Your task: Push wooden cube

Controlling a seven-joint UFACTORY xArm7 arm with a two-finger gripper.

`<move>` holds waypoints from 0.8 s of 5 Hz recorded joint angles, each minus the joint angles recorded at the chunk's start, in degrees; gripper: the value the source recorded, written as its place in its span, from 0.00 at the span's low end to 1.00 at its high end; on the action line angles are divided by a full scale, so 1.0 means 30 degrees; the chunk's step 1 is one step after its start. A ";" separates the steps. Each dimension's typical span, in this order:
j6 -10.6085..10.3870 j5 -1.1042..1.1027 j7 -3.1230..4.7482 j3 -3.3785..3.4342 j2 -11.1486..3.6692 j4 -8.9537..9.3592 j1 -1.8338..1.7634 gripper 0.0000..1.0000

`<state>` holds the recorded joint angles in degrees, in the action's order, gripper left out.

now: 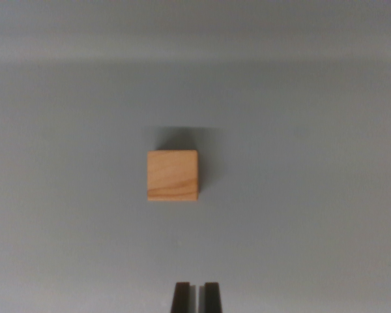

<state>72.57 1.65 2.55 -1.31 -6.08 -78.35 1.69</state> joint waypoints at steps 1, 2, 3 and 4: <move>-0.0894 -0.0007 -0.0008 0.0060 -0.0365 0.0647 -0.0056 0.00; -0.0894 -0.0007 -0.0008 0.0060 -0.0365 0.0647 -0.0056 0.00; -0.1809 -0.0013 -0.0015 0.0121 -0.0739 0.1310 -0.0113 0.00; -0.1809 -0.0013 -0.0015 0.0121 -0.0739 0.1310 -0.0113 0.00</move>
<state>67.14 1.61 2.50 -0.94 -8.29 -74.42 1.35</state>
